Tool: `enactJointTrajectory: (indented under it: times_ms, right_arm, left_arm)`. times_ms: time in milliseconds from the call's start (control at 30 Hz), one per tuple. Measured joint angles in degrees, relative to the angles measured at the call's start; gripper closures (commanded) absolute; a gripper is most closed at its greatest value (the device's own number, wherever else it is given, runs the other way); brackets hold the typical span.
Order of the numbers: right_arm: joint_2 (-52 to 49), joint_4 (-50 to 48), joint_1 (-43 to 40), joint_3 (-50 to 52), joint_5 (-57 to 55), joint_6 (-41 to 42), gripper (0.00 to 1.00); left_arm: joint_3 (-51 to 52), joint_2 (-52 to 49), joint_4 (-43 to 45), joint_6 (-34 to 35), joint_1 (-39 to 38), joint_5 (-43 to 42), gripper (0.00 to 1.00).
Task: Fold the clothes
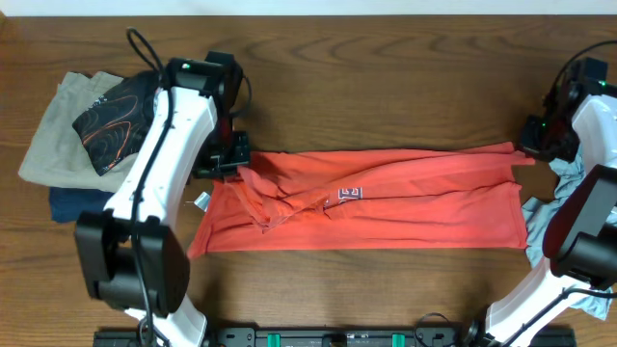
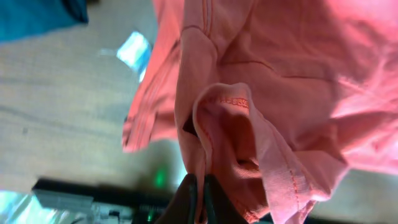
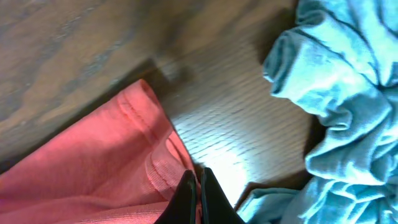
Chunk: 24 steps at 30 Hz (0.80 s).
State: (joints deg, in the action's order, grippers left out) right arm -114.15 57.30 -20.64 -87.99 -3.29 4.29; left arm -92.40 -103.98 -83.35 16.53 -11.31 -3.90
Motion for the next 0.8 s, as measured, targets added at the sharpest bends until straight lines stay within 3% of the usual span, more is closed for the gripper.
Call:
enactJointTrajectory:
  times_ms: [333, 800]
  right_arm:
    - [0.0, 2.4, -0.07, 0.0, -1.36, -0.52, 0.99]
    - [0.0, 5.6, -0.07, 0.0, -3.89, -0.68, 0.99]
  left_arm:
    - [0.02, 0.5, -8.9, 0.0, -0.02, -0.42, 0.94]
    - [4.35, 1.57, -9.01, -0.02, -0.81, -0.44, 0.94]
